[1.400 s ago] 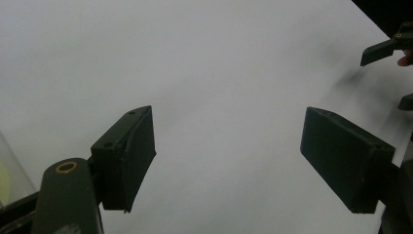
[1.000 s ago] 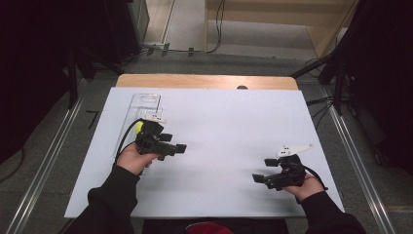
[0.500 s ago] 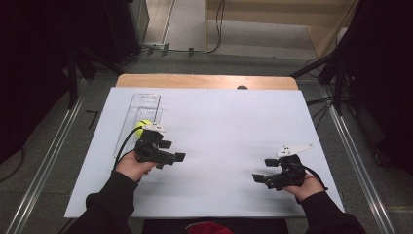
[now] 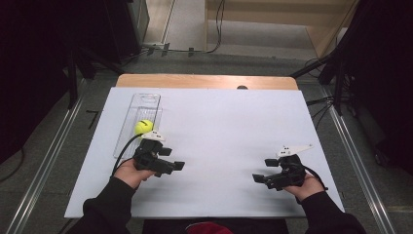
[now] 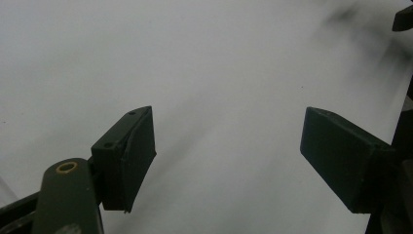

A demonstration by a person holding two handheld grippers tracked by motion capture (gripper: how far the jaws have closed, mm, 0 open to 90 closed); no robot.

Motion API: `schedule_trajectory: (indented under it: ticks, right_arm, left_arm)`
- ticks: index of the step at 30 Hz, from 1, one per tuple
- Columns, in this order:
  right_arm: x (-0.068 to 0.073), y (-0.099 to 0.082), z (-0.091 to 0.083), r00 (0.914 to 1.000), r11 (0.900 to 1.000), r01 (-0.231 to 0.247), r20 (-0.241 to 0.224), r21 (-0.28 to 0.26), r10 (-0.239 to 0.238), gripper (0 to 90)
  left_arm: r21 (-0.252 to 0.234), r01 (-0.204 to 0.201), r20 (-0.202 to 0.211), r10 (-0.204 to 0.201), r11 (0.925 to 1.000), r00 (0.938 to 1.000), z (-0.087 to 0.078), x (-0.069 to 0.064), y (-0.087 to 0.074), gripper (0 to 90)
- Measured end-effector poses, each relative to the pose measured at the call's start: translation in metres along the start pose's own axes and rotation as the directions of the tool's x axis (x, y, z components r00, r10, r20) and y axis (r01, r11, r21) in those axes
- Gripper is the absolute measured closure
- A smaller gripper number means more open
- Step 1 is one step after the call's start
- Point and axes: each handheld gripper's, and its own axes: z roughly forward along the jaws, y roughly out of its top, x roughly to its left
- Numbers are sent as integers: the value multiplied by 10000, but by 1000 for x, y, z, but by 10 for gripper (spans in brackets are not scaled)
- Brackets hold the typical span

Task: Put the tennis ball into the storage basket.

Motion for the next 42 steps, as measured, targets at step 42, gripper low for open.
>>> schedule_trajectory:
  ticks: [42]
  right_arm:
    - [-1, -1, 0, 9999, 10000, -34, 114, 53, 34, 132]
  left_arm:
    - [-76, -399, 20, 400, 9992, 9992, -24, -4, -39, 213]
